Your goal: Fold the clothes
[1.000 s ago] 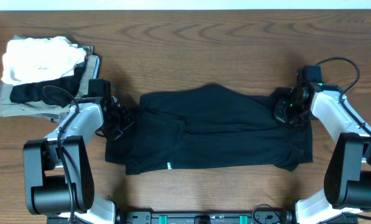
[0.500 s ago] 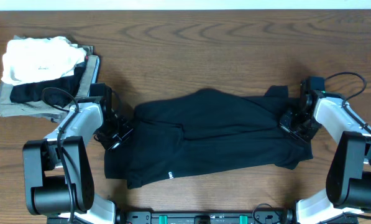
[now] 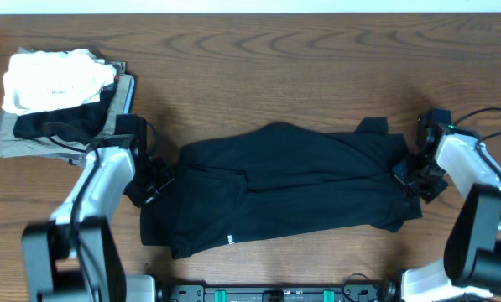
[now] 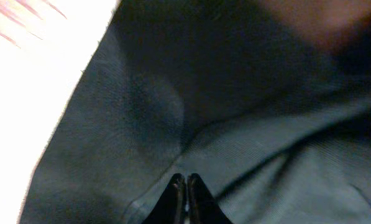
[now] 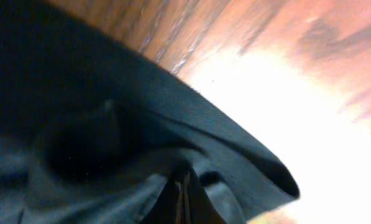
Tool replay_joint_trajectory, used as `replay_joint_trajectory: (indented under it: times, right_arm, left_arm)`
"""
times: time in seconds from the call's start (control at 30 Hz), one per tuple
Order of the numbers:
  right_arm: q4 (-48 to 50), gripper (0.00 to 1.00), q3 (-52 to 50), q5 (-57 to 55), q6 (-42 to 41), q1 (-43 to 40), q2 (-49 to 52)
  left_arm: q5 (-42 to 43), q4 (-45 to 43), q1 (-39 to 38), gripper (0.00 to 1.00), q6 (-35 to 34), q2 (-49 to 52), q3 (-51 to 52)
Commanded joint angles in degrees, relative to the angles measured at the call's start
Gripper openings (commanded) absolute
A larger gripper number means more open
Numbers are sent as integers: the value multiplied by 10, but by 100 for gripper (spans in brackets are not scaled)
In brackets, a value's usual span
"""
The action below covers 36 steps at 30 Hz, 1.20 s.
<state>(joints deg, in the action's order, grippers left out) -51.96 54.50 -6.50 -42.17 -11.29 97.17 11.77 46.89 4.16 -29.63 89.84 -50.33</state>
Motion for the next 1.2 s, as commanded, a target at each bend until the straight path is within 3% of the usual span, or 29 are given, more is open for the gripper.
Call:
replay_joint_trajectory:
  times: [0.0, 0.13, 0.33, 0.43, 0.77, 1.17]
  right_arm:
    - [-1, 1, -1, -28, -17, -3, -61]
    - [12, 3, 12, -24, 16, -3, -131]
    - [80, 48, 44, 98, 151, -3, -198]
    - [113, 55, 49, 164, 173, -2, -201]
    - [118, 55, 48, 205, 194, 31, -179]
    - [108, 55, 48, 202, 202, 67, -177]
  left_arm:
    - [-14, 1, 0, 22, 17, -57, 2]
    - [-13, -21, 0, 53, 30, -102, 2]
    - [78, -110, 0, 61, 71, -119, 2]
    - [103, -163, -5, 62, 81, -115, 2]
    - [133, -300, -56, 63, 99, -3, -9]
    - [167, -307, -64, 63, 102, 120, -60]
